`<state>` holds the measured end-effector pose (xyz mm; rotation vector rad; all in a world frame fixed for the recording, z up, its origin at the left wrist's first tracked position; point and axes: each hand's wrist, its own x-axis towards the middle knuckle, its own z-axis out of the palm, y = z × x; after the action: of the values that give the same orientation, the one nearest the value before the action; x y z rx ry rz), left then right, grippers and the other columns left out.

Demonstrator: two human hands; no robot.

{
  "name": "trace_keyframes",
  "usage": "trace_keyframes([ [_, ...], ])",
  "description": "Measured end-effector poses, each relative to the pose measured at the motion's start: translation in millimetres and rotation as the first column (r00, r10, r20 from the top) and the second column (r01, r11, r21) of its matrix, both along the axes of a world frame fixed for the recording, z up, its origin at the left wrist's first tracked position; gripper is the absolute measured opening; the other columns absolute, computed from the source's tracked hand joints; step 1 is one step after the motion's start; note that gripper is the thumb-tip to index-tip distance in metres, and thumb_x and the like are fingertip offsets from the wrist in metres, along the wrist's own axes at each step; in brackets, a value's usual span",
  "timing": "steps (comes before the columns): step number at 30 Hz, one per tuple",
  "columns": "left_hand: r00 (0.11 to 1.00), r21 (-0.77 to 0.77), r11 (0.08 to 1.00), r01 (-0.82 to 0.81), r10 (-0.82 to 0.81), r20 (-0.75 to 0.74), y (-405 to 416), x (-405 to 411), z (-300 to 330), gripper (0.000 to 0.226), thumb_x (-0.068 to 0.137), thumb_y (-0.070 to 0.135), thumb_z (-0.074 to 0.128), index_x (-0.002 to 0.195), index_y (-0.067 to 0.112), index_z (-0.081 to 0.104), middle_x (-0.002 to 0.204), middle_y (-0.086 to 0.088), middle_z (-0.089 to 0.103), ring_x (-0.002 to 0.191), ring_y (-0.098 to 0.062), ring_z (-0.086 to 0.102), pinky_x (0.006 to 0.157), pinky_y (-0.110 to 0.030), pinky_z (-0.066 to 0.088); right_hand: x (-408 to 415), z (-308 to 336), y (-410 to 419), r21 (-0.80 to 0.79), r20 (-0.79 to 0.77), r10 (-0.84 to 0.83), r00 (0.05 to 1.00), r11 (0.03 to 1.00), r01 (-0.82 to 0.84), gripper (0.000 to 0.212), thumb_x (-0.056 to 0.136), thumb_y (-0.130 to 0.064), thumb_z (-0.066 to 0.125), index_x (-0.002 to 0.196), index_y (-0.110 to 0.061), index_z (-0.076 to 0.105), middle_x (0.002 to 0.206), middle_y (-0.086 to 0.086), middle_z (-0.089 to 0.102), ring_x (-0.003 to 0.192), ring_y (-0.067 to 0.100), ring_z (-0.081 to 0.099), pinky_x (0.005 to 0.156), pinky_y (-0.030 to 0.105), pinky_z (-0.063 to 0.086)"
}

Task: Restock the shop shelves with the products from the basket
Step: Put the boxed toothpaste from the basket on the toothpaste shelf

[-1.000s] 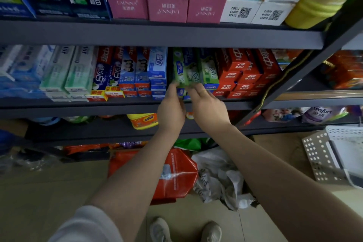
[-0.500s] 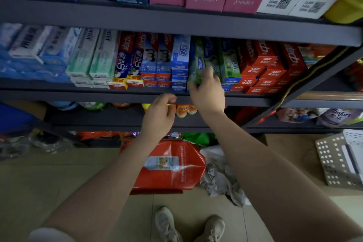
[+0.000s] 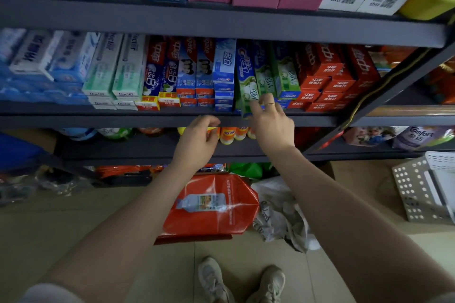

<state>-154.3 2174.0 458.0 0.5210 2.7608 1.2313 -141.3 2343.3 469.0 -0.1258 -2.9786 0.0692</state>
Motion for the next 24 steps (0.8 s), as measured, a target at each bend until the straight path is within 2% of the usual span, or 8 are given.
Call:
trace_keyframes([
  [2,1.000,-0.006,1.000,0.015,-0.015,-0.008,-2,3,4,0.024,0.088,0.004,0.051,0.112,0.006,0.058,0.115,-0.008,0.061,0.101,-0.019,0.058,0.080,-0.020,0.042,-11,-3,6,0.090,-0.031,0.021,0.999,0.996,-0.018,0.046,0.045,-0.001,0.087,0.083,-0.007,0.062,0.093,0.017,0.063,0.058,0.032,0.060,0.034,0.023,0.030],
  [3,1.000,-0.006,1.000,0.013,-0.013,-0.012,-2,5,7,0.024,0.088,0.004,0.052,0.111,0.007,0.058,0.115,-0.008,0.061,0.099,-0.017,0.058,0.079,-0.020,0.042,-18,1,6,0.093,-0.015,0.031,0.999,0.995,-0.029,0.044,0.049,0.000,0.086,0.085,-0.006,0.061,0.096,0.018,0.062,0.060,0.033,0.061,0.035,0.024,0.031],
  [6,0.999,-0.010,1.000,0.021,-0.022,-0.024,1,11,15,0.023,0.089,0.005,0.052,0.110,0.008,0.059,0.113,-0.007,0.061,0.091,-0.014,0.058,0.077,-0.023,0.045,-33,9,3,0.011,0.065,-0.013,0.998,1.000,0.012,0.036,0.083,0.001,0.060,0.117,-0.005,0.051,0.133,0.021,0.044,0.099,0.038,0.057,0.052,0.038,0.041],
  [8,0.999,-0.038,0.999,0.035,-0.036,-0.020,6,17,20,0.022,0.089,0.006,0.051,0.110,0.009,0.058,0.111,-0.006,0.062,0.090,-0.015,0.059,0.076,-0.026,0.047,-24,5,2,-0.097,0.070,-0.014,0.997,0.995,0.021,0.043,0.092,-0.008,0.050,0.133,-0.009,0.039,0.146,0.017,0.030,0.116,0.038,0.048,0.065,0.045,0.049],
  [10,0.998,-0.076,0.995,0.059,-0.059,0.002,16,25,22,0.023,0.089,0.008,0.051,0.111,0.009,0.058,0.110,-0.005,0.064,0.095,-0.019,0.061,0.079,-0.031,0.050,13,-3,5,-0.210,0.054,0.022,0.998,0.978,-0.010,0.050,0.094,-0.022,0.049,0.140,-0.012,0.033,0.149,0.014,0.027,0.123,0.035,0.045,0.071,0.044,0.053],
  [13,0.988,-0.154,0.976,0.156,-0.151,0.042,42,41,17,0.021,0.089,0.009,0.051,0.108,0.009,0.059,0.105,-0.008,0.069,0.094,-0.026,0.064,0.079,-0.041,0.052,87,-20,37,-0.311,0.101,0.053,0.993,0.950,-0.019,0.042,0.090,-0.021,0.052,0.131,-0.011,0.045,0.144,0.010,0.036,0.115,0.033,0.054,0.064,0.041,0.052],
  [18,0.911,-0.314,0.855,0.412,-0.389,0.137,140,84,-1,0.022,0.092,0.017,0.046,0.111,0.015,0.056,0.110,-0.005,0.065,0.091,-0.026,0.062,0.072,-0.037,0.051,168,-29,159,-0.429,0.222,-0.246,0.943,0.844,0.322,0.024,0.091,-0.016,0.046,0.110,-0.007,0.058,0.126,0.011,0.047,0.100,0.036,0.057,0.076,0.043,0.051],
  [24,0.803,-0.268,0.757,0.596,-0.562,0.199,310,152,-21,0.023,0.093,0.017,0.044,0.113,0.014,0.055,0.117,-0.003,0.059,0.093,-0.024,0.059,0.074,-0.033,0.046,269,-46,324,-0.345,0.386,-0.518,0.763,0.686,0.641,0.025,0.087,-0.015,0.050,0.108,-0.010,0.062,0.117,0.014,0.053,0.101,0.037,0.057,0.081,0.040,0.048],
])
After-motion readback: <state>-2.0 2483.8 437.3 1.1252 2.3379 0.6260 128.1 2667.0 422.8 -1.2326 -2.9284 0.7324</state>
